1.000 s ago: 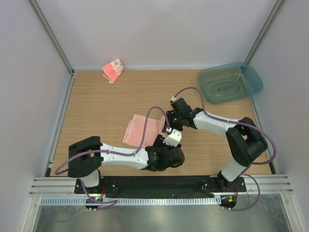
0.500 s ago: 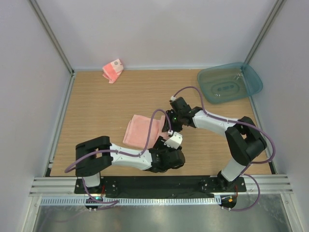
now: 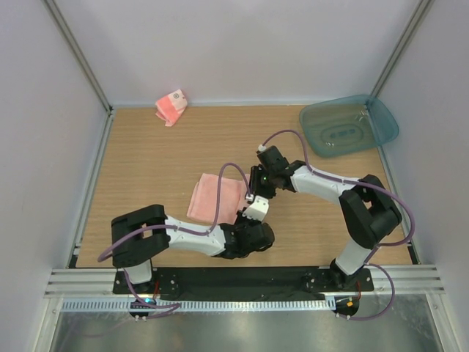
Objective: Roll the towels
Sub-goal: Roll the towel
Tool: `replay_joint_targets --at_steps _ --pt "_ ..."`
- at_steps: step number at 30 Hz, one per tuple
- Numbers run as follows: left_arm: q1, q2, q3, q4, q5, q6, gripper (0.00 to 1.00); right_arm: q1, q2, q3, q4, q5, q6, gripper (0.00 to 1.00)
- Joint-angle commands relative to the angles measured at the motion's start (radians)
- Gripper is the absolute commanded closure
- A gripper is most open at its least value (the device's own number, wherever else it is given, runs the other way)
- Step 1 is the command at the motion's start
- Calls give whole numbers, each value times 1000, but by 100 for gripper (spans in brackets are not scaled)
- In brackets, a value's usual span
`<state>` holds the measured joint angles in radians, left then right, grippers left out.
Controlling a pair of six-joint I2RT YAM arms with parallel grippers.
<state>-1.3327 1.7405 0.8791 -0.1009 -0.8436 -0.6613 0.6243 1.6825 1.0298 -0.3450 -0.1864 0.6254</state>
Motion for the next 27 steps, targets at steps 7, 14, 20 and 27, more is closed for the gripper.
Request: replay_joint_targets --at_steps 7,14,20,27 --pt "23 22 -20 -34 133 -26 100 11 31 36 -28 -54 -12 64" --pt "27 -70 -58 1 245 -81 100 8 55 62 -58 -30 -36 60" --pt "76 -191 -135 49 382 -170 100 -11 78 99 -94 -7 -75 33" --pt "158 -331 -273 151 511 -288 100 -83 115 173 -121 -15 -90 27"
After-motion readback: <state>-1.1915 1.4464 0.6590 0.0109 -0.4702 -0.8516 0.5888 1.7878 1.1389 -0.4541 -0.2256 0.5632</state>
